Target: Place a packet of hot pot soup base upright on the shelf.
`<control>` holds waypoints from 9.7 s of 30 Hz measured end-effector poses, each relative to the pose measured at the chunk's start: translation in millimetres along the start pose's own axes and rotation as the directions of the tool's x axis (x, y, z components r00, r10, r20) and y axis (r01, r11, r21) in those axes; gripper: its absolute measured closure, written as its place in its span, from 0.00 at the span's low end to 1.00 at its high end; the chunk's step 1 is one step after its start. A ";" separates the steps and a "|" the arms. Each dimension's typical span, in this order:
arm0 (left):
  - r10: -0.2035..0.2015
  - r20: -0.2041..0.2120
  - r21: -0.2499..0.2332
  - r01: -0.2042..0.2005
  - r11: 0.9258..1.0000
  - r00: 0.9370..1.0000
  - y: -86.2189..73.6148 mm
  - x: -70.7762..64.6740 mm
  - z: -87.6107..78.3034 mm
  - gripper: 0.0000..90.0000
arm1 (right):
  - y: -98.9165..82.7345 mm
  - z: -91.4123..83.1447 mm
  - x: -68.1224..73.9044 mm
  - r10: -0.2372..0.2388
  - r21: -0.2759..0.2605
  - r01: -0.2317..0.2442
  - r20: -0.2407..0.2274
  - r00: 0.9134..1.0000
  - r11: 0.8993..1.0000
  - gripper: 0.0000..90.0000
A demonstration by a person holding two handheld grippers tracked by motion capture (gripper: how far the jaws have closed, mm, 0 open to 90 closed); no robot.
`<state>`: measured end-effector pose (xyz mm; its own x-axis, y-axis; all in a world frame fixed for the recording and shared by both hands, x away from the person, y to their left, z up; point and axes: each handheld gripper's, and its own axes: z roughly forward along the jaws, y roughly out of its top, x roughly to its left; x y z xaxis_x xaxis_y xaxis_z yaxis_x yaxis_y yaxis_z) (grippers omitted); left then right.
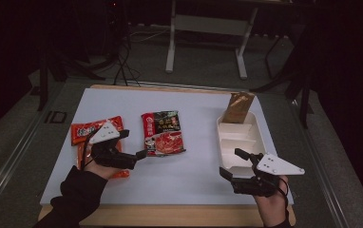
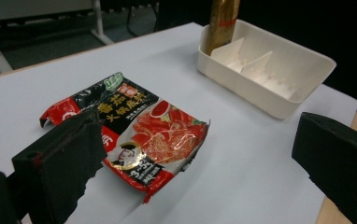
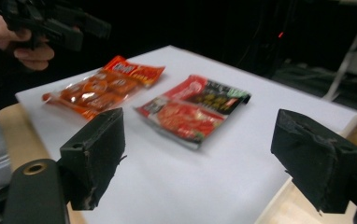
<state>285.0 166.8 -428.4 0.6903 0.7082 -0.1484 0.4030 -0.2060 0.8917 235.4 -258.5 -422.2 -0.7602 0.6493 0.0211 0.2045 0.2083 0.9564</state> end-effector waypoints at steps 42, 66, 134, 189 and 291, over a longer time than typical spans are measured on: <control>-0.124 -0.240 0.194 0.173 0.966 0.963 15.5 92.6 114.7 0.16 | -8.7 7.1 9.1 -0.040 0.013 0.040 -0.013 0.999 0.999 0.11; -0.240 -0.327 0.273 0.335 0.902 0.914 -15.9 132.1 171.3 0.51 | -12.3 9.5 8.9 -0.074 0.034 0.075 -0.032 0.997 0.997 0.15; -0.099 0.008 -0.007 0.099 0.995 0.995 50.6 18.1 104.7 0.98 | -4.5 5.0 -4.0 -0.023 0.002 0.023 0.027 0.999 1.000 0.14; -0.051 0.446 -0.220 0.165 0.962 0.894 42.4 -36.3 88.3 0.95 | 46.6 33.1 -17.9 0.072 0.062 -0.066 -0.086 0.994 0.996 0.85; -0.002 0.152 -0.096 0.016 0.995 0.988 -67.1 -19.0 29.6 0.02 | 69.4 40.6 -195.0 -0.039 0.048 0.035 0.087 0.995 0.998 0.86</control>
<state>262.6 147.2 -498.1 0.7729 0.5978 -0.2130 0.3545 -0.1283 0.9262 422.9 -341.0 -371.7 -0.7110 0.7019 -0.0418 0.2074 0.2661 0.9414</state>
